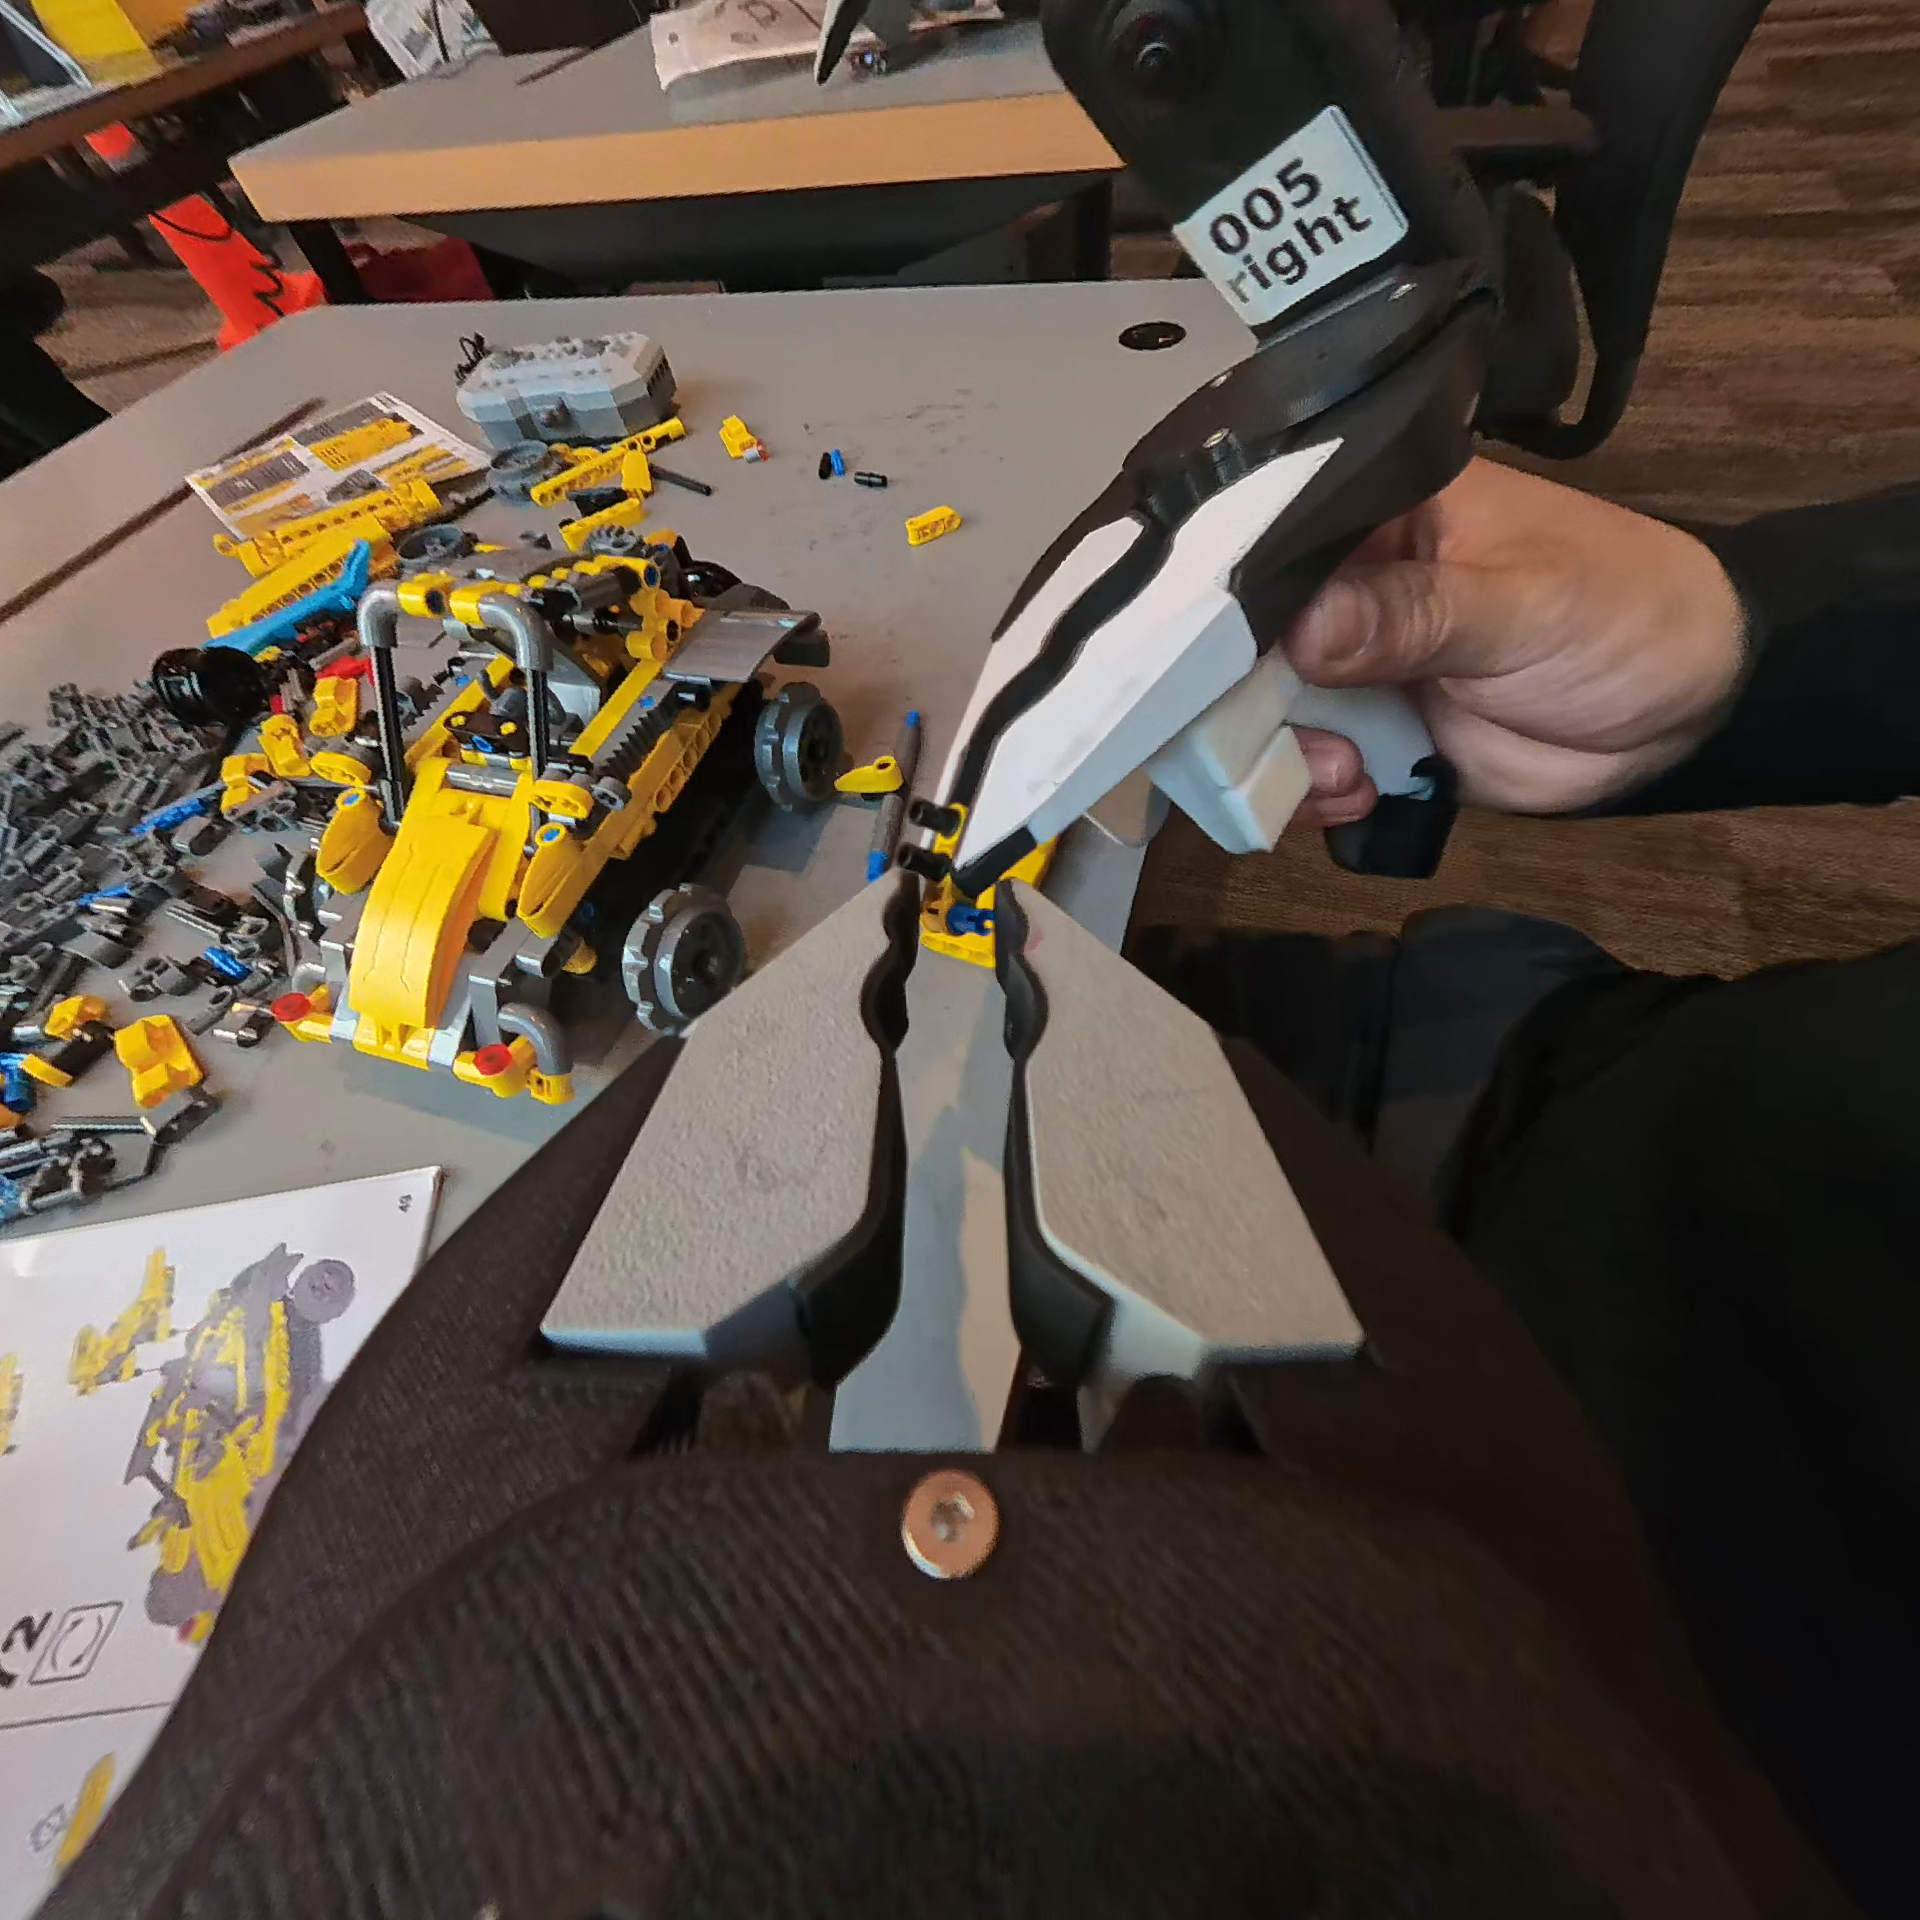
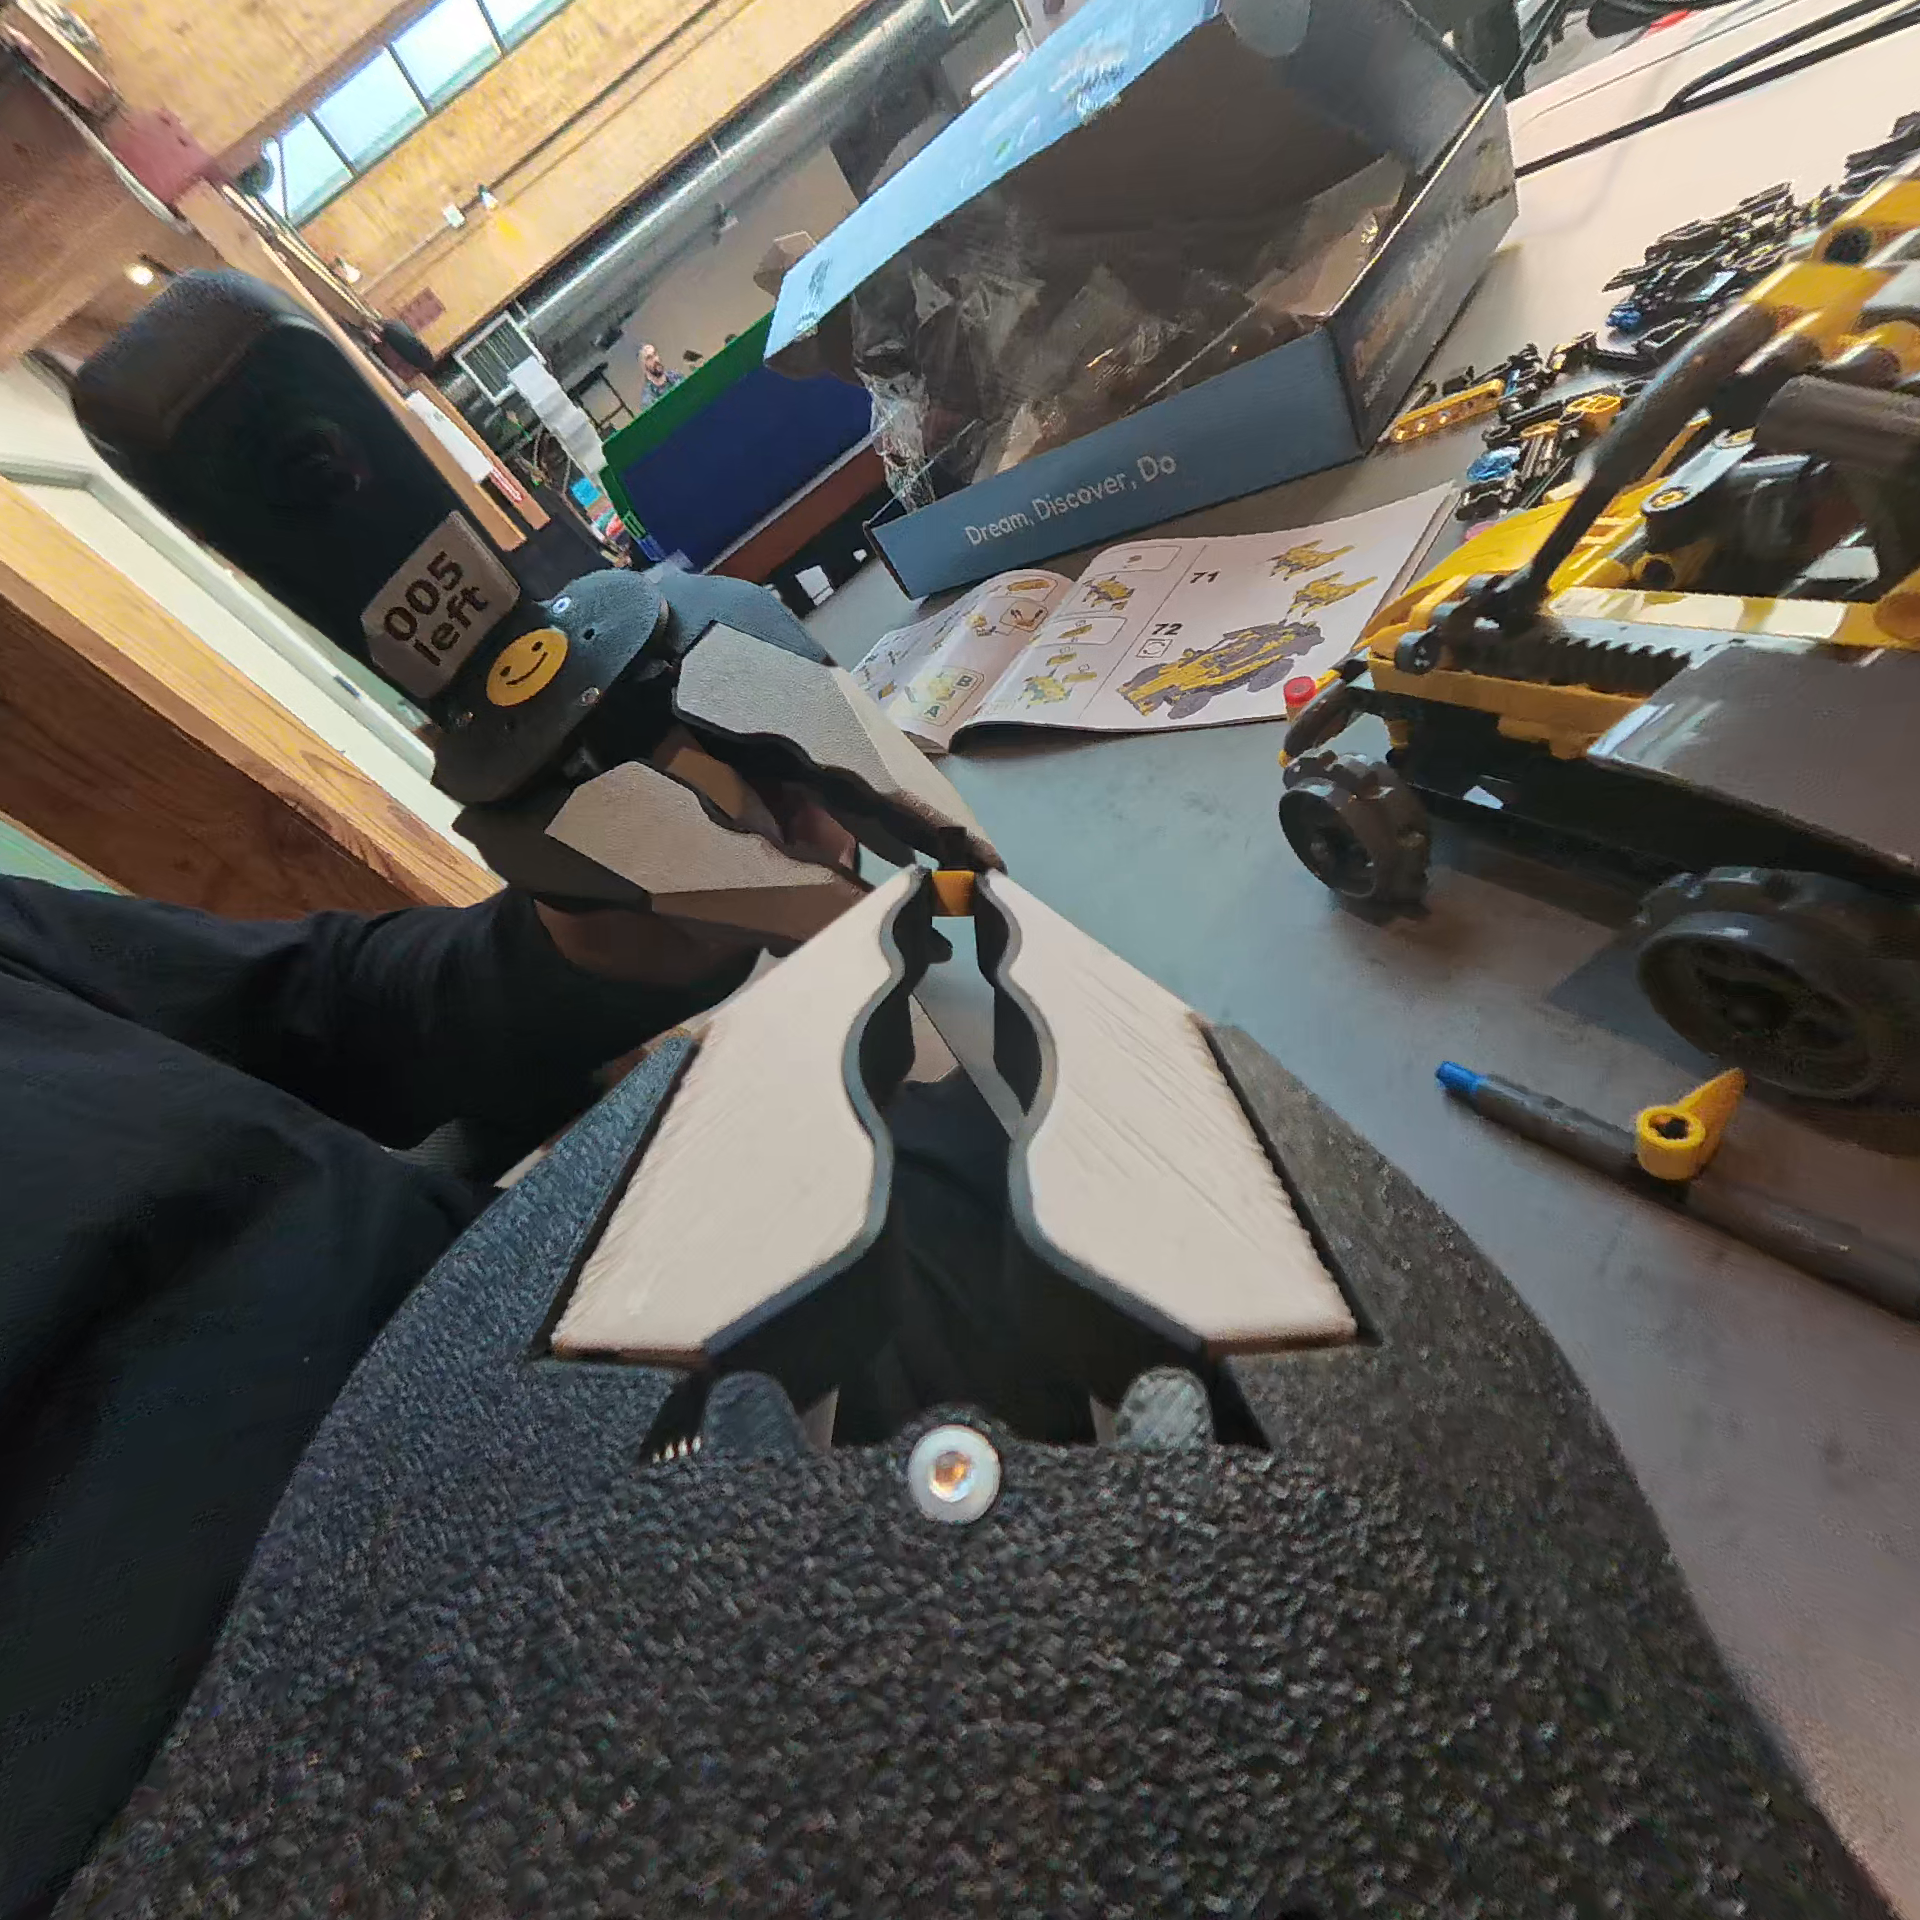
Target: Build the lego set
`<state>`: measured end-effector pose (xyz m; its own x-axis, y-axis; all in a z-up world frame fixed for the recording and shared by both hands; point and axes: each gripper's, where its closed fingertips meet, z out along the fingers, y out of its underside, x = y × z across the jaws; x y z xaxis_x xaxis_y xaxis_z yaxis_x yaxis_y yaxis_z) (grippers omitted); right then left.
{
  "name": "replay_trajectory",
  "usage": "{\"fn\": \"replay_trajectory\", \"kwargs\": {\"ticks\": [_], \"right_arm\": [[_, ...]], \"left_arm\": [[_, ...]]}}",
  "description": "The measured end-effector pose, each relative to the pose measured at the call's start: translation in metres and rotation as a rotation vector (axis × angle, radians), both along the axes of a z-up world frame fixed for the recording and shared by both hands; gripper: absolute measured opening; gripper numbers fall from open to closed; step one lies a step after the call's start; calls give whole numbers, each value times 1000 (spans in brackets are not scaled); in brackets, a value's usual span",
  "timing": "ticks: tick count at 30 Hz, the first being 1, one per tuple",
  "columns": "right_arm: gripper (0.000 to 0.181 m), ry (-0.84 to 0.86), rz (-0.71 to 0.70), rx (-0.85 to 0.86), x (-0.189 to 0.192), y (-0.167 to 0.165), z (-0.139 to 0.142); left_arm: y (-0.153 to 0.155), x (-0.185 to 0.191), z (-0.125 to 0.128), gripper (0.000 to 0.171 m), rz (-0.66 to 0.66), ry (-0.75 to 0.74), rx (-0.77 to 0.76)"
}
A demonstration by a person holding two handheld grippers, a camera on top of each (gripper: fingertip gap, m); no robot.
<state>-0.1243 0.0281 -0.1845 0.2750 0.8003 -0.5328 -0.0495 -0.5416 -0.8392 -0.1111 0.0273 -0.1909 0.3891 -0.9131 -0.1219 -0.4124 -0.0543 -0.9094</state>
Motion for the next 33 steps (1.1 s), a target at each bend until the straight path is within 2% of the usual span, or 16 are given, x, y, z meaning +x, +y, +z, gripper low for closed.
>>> {"fn": "replay_trajectory", "kwargs": {"ticks": [4, 10, 13, 28, 33], "right_arm": [[8, 1, -4, -21, 0, -1, -4], [7, -26, -16, -6, -2, -1, -8], [7, -41, -71, -8, 2, 5, -12], [7, 62, -132, -73, -4, 9, -16], [7, 80, -114, -87, -5, 6, -16]], "left_arm": [[-1, -1, -4, 11, 23, -20, -28], [0, -4, -7, 11, 47, -12, 17], [1, -6, -8, 7, 51, -23, 8], [5, -9, -13, 11, 72, -9, 5], [5, -8, -14, 6, 62, 24, 38]]}}
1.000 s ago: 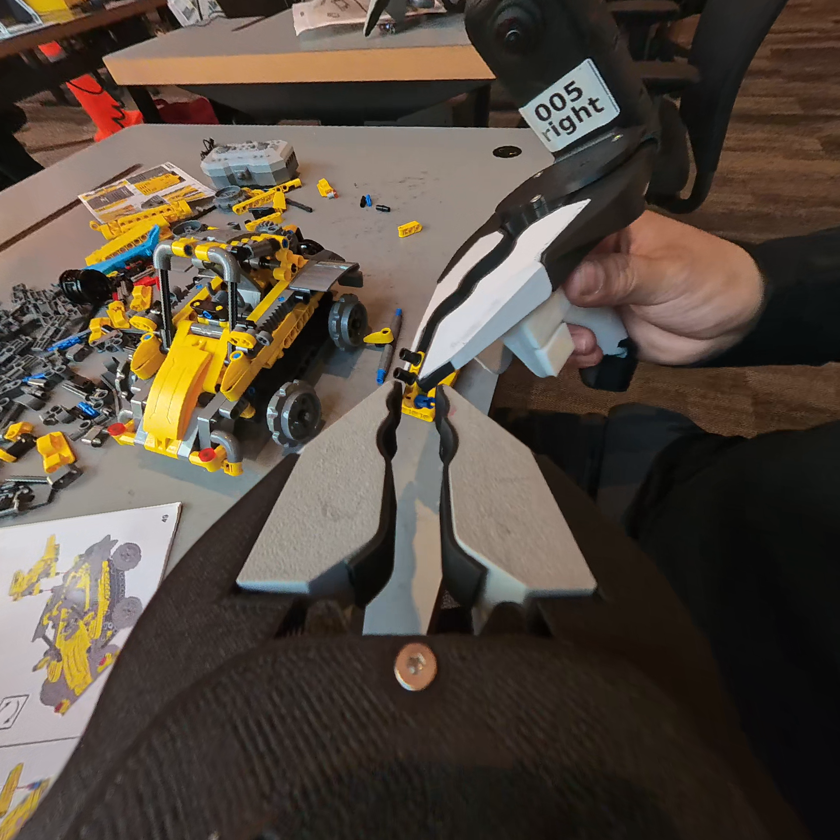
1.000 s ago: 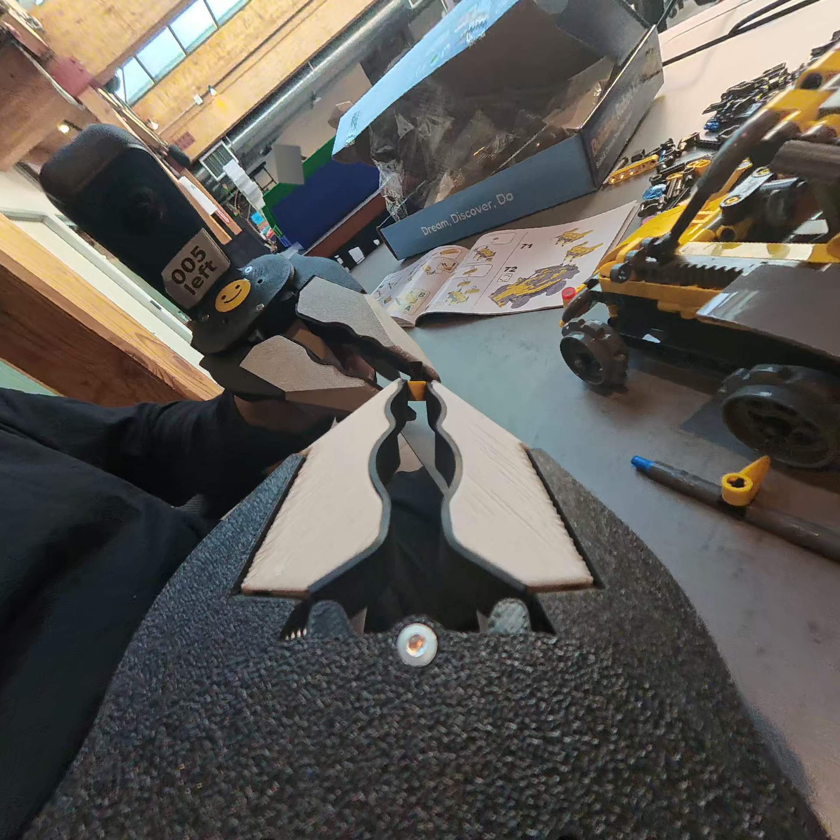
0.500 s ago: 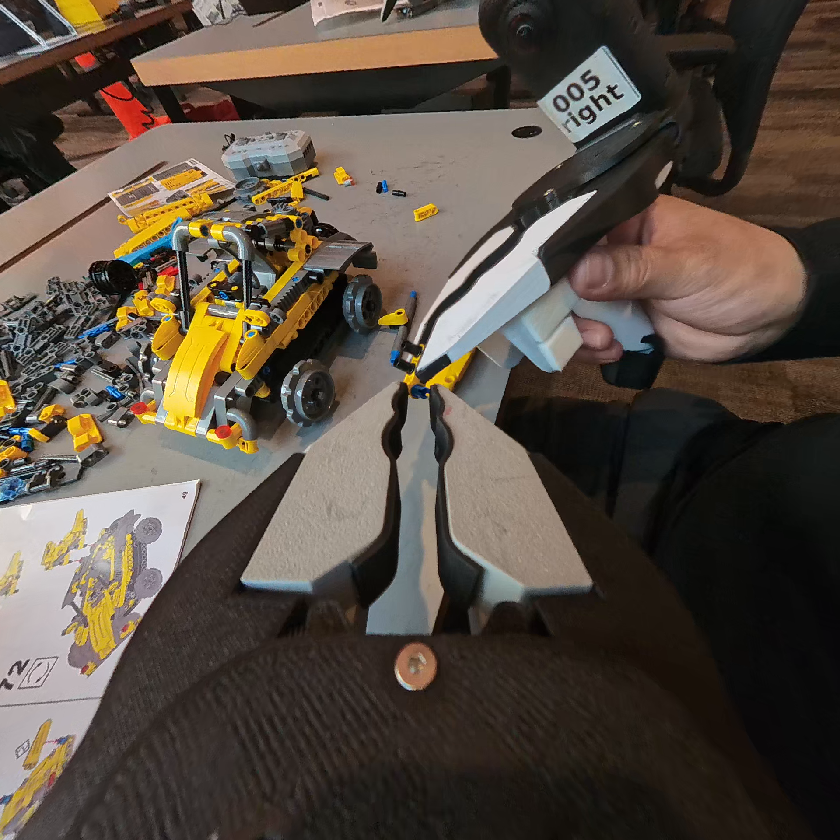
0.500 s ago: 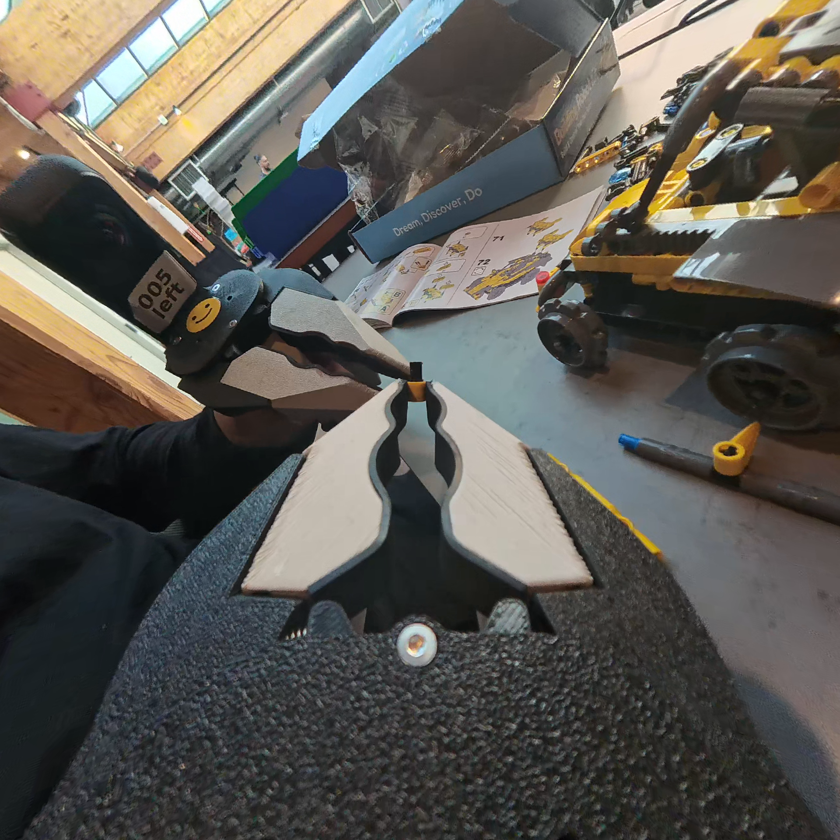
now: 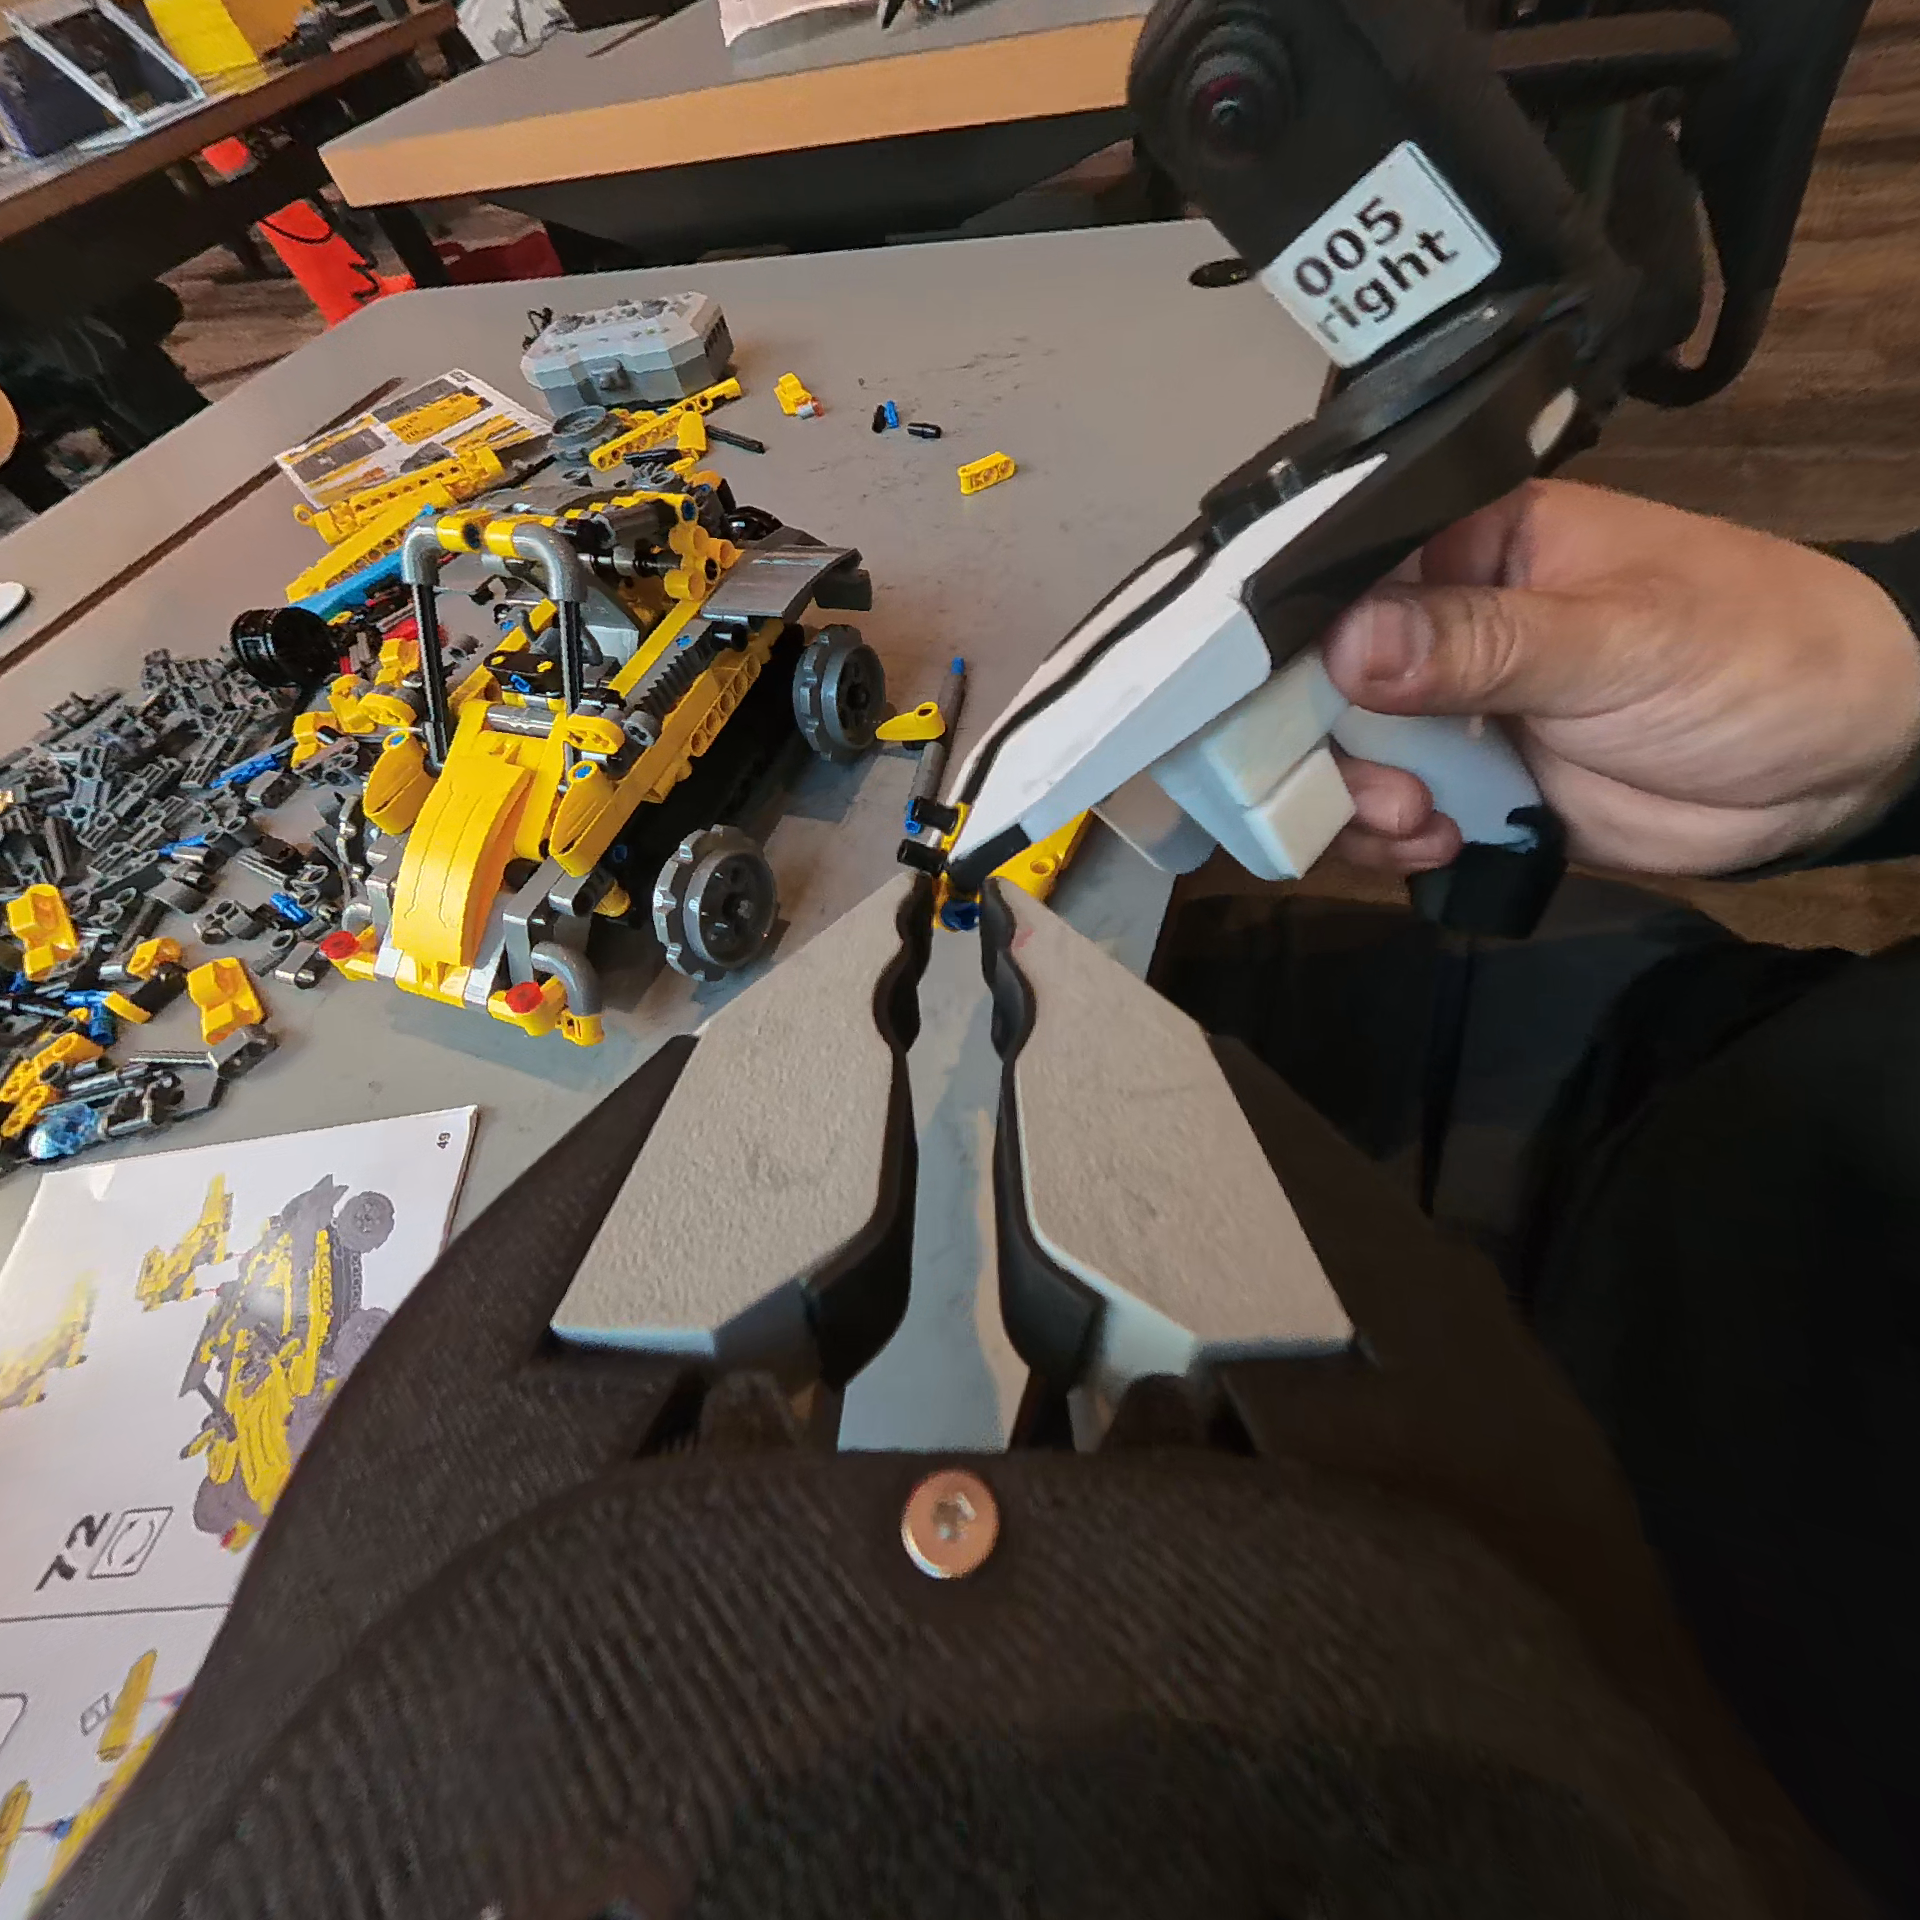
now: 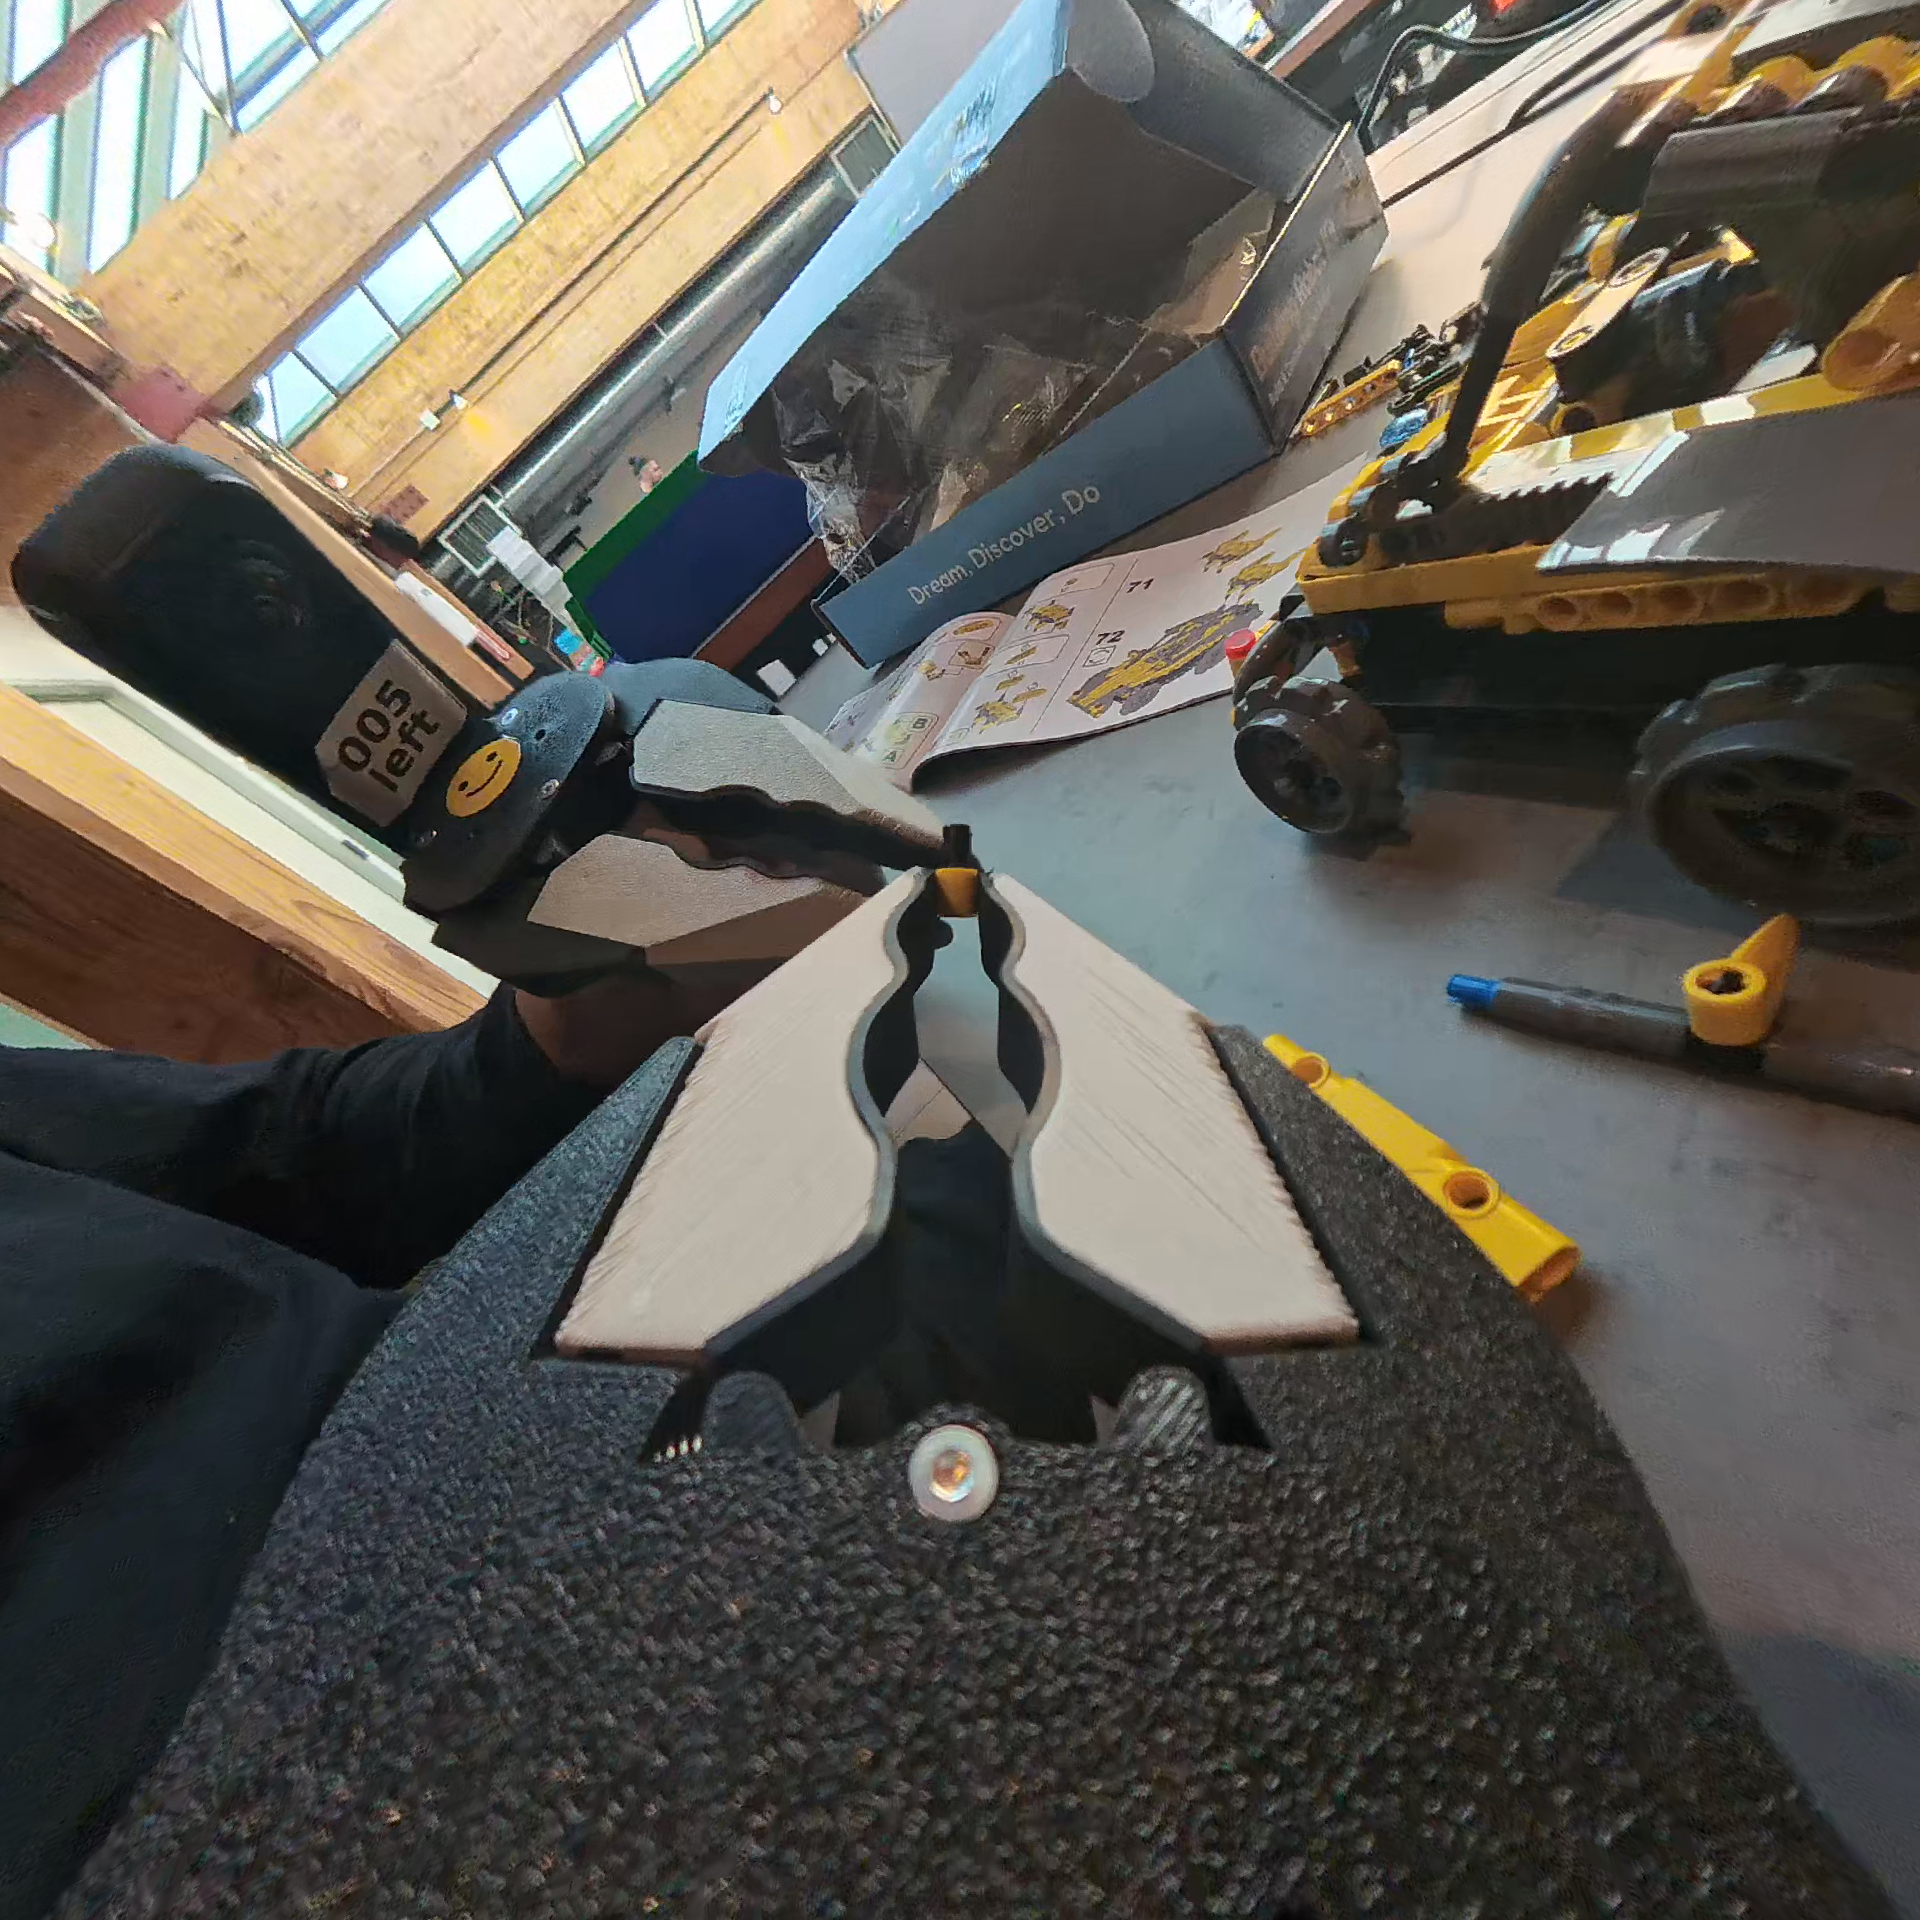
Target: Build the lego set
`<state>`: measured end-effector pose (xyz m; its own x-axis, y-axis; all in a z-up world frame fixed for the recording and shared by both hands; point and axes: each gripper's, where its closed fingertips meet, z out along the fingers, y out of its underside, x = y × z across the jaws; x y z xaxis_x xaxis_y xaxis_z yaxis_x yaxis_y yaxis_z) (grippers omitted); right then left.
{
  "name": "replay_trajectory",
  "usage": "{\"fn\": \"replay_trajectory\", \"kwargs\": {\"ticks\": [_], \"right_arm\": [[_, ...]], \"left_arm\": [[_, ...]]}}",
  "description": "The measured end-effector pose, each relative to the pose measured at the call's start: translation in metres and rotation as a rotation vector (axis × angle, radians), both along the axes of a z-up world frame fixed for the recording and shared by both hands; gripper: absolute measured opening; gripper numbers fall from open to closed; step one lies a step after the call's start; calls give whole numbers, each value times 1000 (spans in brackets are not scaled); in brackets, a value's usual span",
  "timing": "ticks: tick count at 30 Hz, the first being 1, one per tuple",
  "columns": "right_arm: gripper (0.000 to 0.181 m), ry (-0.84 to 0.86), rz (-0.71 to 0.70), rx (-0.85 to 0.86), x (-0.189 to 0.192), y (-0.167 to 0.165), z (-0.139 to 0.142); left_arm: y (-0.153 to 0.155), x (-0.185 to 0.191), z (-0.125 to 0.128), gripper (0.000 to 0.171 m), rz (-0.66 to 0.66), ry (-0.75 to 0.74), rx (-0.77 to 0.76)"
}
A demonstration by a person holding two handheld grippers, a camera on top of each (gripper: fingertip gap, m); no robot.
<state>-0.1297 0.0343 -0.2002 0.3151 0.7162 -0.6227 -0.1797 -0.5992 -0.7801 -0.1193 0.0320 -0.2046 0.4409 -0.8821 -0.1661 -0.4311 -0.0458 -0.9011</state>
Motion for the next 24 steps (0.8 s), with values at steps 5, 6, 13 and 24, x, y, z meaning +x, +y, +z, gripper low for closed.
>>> {"fn": "replay_trajectory", "kwargs": {"ticks": [5, 6, 13, 24], "right_arm": [[9, -53, 58, 4, -2, -4, -4], [10, -78, 66, 13, -3, -5, -5], [14, -289, 46, 136, 20, 3, -12], [18, -516, -69, 205, 84, 19, -25]], "left_arm": [[-6, -3, -4, 5, -100, 86, -14], [-7, -6, -7, 4, -116, 107, -13], [0, -39, -43, 5, -138, 349, -43], [13, -50, -51, 5, -82, 375, 3]]}}
